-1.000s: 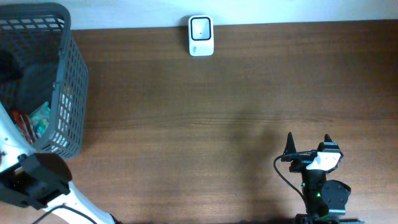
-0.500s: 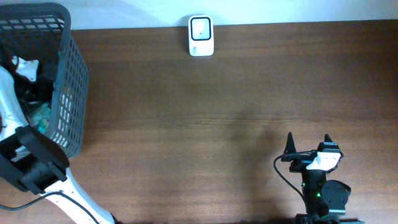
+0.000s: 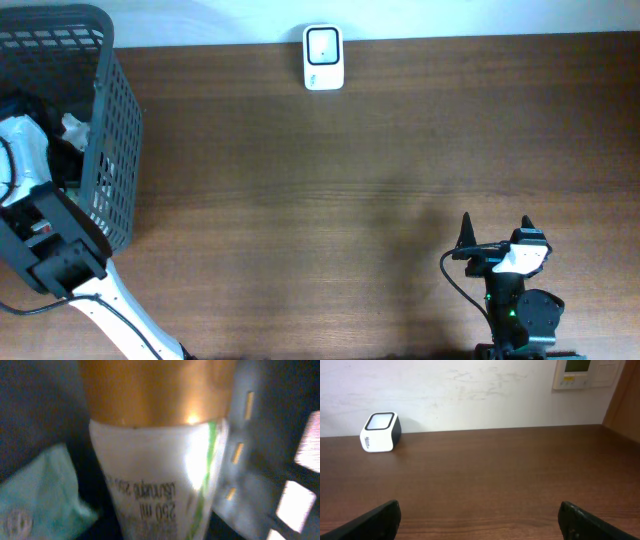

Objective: Scan the item barcode
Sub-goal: 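Reach the left gripper into the grey basket and grasp the white tube, then carry the white tube with the left gripper and place it before the scanner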

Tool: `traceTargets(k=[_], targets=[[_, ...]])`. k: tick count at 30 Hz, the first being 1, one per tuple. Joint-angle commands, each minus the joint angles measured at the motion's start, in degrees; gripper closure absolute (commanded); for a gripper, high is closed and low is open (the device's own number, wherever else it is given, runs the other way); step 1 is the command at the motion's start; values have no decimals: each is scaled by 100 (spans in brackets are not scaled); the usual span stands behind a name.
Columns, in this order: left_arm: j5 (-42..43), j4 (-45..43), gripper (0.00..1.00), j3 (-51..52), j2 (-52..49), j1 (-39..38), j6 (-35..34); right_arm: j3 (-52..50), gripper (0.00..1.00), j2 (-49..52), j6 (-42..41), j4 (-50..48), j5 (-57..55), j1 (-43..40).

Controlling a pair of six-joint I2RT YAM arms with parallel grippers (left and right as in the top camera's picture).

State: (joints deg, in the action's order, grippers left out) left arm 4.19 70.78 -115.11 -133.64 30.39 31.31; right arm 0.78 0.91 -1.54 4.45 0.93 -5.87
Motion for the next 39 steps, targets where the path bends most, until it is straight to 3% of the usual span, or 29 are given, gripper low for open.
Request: traceTargets(k=[1,2,4,9,12,13,16,22,27,30,35,39], targets=[[-76,-70,92,151,-140,4,87,-46,1,-44,-42,9,-55,-11],[-197,-94,100,144,-138,11,63,-46,1,-44,-42,9,-55,-11],[-570,-179,100,-114,-133,15,-704,-46,1,-44,-42,9,-55,-11],[-503,136,100,-2804,-96,15,-3158,-46,1,-44,-42,9,-55,-11],[1001,164,100,-5156,-44,15,-3810,-46,1,-44,-42,9,-55,-11],[1108,164,100,-5473,-42,15,-4035,-46,1,-44,-42,9,-55,-11],[1215,127,100,-6472,83,13,-5683,-46,1,-44,-42,11,-55,-11],[2616,-297,100,-6472,820,-4,-5786,-46,1,-44,-42,9,-55,-11],[4323,271,100,-6472,1335,-721,-5788,-46,1,-44,-42,9,-55,-11],[3954,1029,100,-6398,1333,-1650,-5781,-46,1,-44,-42,9,-55,-11],[1191,2046,100,-6172,1296,-3641,-5783,-46,1,-44,-42,9,-55,-11],[28,2444,100,-5665,1158,-4942,-5786,-46,1,-44,-42,9,-55,-11]])
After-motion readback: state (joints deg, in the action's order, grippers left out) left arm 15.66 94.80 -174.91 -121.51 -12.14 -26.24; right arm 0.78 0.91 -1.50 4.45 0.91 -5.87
